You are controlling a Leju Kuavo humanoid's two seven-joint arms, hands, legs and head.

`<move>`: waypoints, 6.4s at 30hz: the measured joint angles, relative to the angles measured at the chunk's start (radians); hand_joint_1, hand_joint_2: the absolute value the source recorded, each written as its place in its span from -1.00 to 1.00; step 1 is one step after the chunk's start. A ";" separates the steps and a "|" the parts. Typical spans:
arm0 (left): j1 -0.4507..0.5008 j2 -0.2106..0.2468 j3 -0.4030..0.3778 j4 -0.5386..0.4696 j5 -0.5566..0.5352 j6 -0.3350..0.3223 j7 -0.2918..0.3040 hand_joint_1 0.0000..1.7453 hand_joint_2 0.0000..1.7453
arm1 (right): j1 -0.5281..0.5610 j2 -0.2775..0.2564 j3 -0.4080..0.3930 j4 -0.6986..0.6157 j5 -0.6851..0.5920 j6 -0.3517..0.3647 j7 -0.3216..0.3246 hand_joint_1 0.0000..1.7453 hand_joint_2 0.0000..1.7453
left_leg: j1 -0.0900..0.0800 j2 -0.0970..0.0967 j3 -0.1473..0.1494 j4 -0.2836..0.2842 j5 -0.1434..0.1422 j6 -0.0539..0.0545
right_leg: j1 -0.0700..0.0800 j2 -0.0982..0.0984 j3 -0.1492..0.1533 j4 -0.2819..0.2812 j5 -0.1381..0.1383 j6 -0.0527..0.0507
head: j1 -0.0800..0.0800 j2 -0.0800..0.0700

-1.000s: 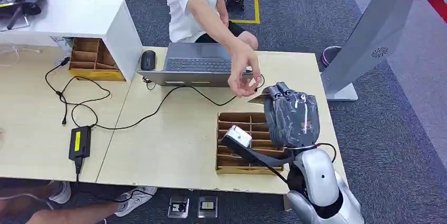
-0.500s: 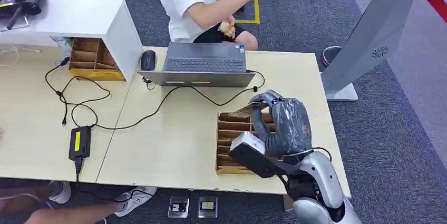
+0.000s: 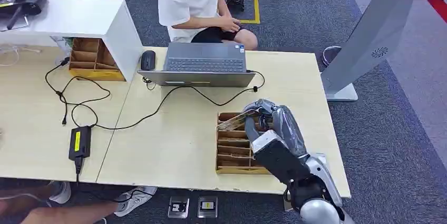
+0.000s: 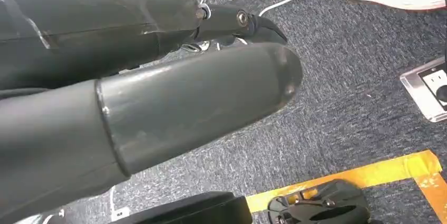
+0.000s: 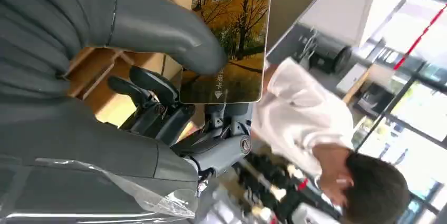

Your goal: Pass the card to the sensor for recognition and then transmit it.

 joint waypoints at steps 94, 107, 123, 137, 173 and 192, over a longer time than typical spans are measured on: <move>0.007 -0.014 0.036 0.000 0.068 0.005 0.019 -1.00 -1.00 | 0.262 -0.294 -0.132 0.138 -0.296 -0.129 0.460 1.00 1.00 | 0.000 0.001 0.001 0.000 -0.005 0.000 | 0.000 0.000 0.000 0.000 -0.005 0.001 | 0.000 0.000; 0.007 -0.013 0.036 0.000 0.068 0.003 0.019 -1.00 -1.00 | 0.274 -0.325 -0.167 0.131 -0.257 -0.124 0.478 1.00 1.00 | 0.000 0.001 0.001 0.000 -0.005 0.000 | 0.000 0.000 0.000 0.000 -0.005 0.001 | 0.000 0.000; 0.007 -0.011 0.036 0.000 0.066 -0.001 0.019 -1.00 -1.00 | 0.324 -0.336 -0.263 0.091 -0.163 -0.075 0.530 1.00 1.00 | 0.000 0.001 0.001 0.000 -0.005 0.000 | 0.000 0.001 0.001 0.000 -0.005 0.001 | 0.000 0.000; 0.007 -0.011 0.036 -0.003 0.062 0.000 0.019 -1.00 -1.00 | 0.309 -0.317 -0.273 0.124 -0.044 -0.011 0.547 1.00 1.00 | 0.000 0.001 0.001 0.000 -0.005 0.000 | 0.000 0.000 0.001 0.000 -0.005 0.001 | 0.000 0.000; 0.007 -0.022 0.036 -0.003 0.055 0.006 0.028 -1.00 -1.00 | 0.280 -0.215 -0.343 0.243 0.066 0.100 0.547 1.00 1.00 | 0.000 0.001 0.001 0.000 -0.006 0.001 | 0.000 0.000 0.001 0.000 -0.005 0.001 | 0.000 0.000; 0.007 -0.023 0.036 -0.003 0.051 0.008 0.028 -1.00 -1.00 | 0.281 -0.201 -0.349 0.255 0.042 0.079 0.547 1.00 1.00 | 0.000 0.001 0.001 0.000 -0.006 0.001 | 0.000 0.001 0.001 0.000 -0.006 0.001 | 0.000 0.000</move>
